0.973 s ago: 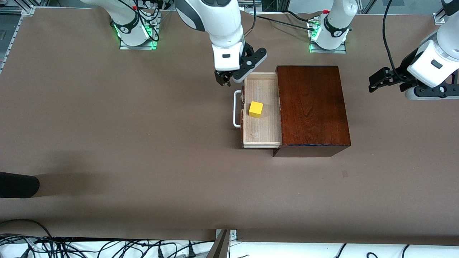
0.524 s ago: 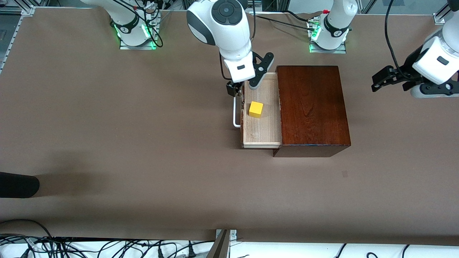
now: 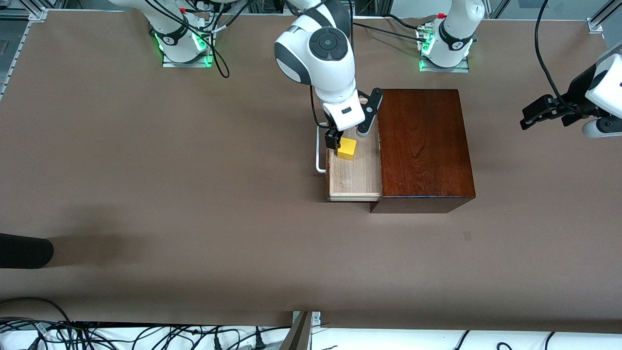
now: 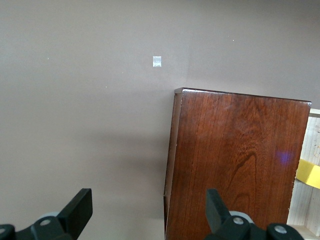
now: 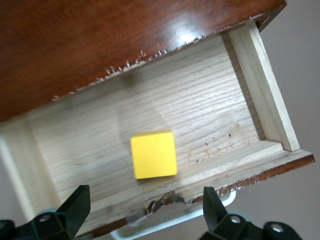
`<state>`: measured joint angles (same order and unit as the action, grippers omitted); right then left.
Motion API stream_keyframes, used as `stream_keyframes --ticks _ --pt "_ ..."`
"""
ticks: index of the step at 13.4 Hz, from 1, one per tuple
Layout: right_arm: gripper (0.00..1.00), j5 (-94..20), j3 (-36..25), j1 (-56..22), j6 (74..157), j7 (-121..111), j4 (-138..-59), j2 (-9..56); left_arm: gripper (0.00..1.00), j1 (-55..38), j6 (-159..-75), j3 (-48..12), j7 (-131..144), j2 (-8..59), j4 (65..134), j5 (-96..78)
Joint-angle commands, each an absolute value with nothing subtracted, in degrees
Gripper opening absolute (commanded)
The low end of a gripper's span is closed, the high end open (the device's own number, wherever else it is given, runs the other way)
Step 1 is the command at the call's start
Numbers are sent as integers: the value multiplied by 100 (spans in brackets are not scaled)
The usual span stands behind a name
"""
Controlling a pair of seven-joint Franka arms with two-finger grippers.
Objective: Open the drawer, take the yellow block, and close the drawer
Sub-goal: 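Move the right gripper over the yellow cube while the left gripper retreats, then lower the right gripper and close it on the yellow cube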
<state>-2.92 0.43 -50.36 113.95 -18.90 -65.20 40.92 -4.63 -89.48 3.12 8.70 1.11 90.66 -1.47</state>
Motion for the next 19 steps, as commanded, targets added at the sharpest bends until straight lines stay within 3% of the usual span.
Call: stream_keyframes --ticks 1,19 --pt "100 -80 -9 -5089 11548 -2039 -6293 4394 100 -326 -9009 308 747 333 8808 -342" --pt "98 158 -18 -5177 12410 -2101 -6311 5045 100 -193 -9220 299 747 554 8604 -519"
